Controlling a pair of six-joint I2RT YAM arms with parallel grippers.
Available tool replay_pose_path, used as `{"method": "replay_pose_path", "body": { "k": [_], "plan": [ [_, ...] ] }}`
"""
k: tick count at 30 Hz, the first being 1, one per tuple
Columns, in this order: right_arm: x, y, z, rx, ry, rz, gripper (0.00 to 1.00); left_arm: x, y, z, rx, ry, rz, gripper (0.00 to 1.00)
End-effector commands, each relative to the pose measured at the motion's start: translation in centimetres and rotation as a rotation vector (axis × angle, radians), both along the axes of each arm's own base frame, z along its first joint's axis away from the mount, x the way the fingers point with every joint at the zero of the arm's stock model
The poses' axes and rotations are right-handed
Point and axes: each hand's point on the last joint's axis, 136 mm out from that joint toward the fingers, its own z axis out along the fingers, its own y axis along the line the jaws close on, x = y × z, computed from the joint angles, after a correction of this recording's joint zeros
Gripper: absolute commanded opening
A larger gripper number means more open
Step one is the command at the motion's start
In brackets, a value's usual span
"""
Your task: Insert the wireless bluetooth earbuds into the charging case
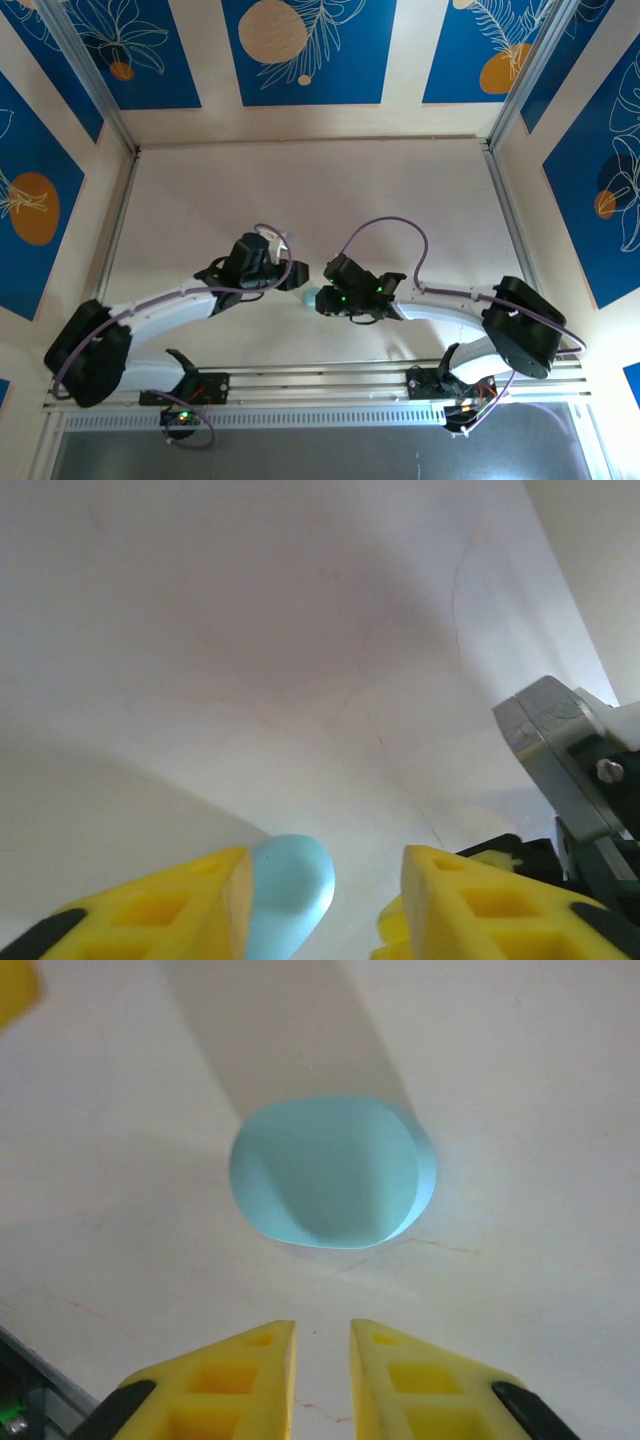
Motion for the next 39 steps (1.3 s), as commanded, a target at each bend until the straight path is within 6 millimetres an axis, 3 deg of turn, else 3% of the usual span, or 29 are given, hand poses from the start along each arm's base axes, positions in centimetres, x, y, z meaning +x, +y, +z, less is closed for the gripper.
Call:
{"method": "replay_pose_path", "body": {
  "k": [1,3,7,8,12,16,29,39],
  "plan": [
    [-0.1,-2.1,0.1,-0.138,-0.026,0.006,0.36,0.1,3.6,-0.3,0.088,-0.020,0.106,0.54],
    [0.1,-2.0,0.4,-0.154,-0.033,0.014,0.44,-0.1,5.0,0.7,0.095,-0.053,0.147,0.64],
    [0.6,-1.6,0.9,-0.187,-0.038,0.036,0.63,-1.1,7.7,2.3,0.101,-0.115,0.225,0.96],
    [0.7,-1.4,0.9,-0.194,-0.037,0.042,0.67,-1.3,8.2,2.6,0.103,-0.130,0.240,1.00],
    [1.3,-0.6,0.7,-0.211,-0.026,0.063,0.83,-2.1,10.4,2.7,0.118,-0.166,0.302,1.00],
    [1.8,0.2,0.0,-0.256,-0.011,0.093,0.91,-2.6,11.6,2.4,0.133,-0.178,0.333,1.00],
    [3.3,2.0,-2.6,-0.440,0.023,0.156,0.90,-3.1,13.0,2.4,0.154,-0.204,0.368,1.00],
    [3.7,2.4,-4.1,-0.510,0.067,0.174,0.65,-3.2,13.4,2.4,0.156,-0.210,0.377,1.00]
  ]
}}
